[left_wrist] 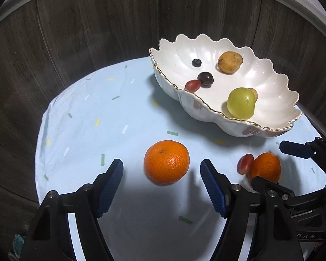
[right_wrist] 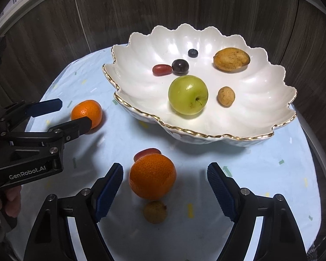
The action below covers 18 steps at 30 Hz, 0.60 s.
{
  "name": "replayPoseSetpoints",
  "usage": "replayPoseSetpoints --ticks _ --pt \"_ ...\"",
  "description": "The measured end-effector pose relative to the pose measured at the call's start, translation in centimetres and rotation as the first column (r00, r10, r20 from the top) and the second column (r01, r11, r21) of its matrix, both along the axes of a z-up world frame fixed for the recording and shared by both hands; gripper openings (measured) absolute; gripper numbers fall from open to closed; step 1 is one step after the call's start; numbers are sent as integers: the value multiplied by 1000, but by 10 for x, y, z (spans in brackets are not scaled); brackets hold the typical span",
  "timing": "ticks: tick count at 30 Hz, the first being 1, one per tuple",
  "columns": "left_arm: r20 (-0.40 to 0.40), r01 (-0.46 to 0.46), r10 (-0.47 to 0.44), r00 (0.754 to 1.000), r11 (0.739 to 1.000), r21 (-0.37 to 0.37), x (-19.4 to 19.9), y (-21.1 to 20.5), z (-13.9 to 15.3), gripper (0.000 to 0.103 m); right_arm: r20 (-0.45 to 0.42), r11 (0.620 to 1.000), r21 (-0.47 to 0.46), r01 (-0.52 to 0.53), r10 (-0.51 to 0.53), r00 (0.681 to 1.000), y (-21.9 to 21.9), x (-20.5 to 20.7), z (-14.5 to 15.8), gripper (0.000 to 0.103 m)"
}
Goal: Organize fruits
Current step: 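Move the left tool onto the tangerine while the right tool approaches the orange, then close the left tool on the tangerine while the right tool grasps the orange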
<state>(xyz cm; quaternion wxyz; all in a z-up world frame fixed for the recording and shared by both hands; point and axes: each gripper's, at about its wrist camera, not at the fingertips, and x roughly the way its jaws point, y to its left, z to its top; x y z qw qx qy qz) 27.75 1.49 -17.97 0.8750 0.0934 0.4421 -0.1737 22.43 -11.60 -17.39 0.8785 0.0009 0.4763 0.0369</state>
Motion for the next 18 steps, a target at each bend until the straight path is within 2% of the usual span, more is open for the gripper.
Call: replayPoseSetpoints --ticks 10,12,18 --pt "-36 28 -28 999 1000 3 7 -7 -14 46 -31 998 68 -10 12 999 -3 4 -14 54" --pt "-30 30 -30 999 1000 10 7 -8 -13 46 -22 997 76 -27 29 999 0 3 -12 43" --pt "-32 24 -24 999 1000 3 5 -8 -10 44 -21 997 66 -35 36 999 1 1 -10 42"
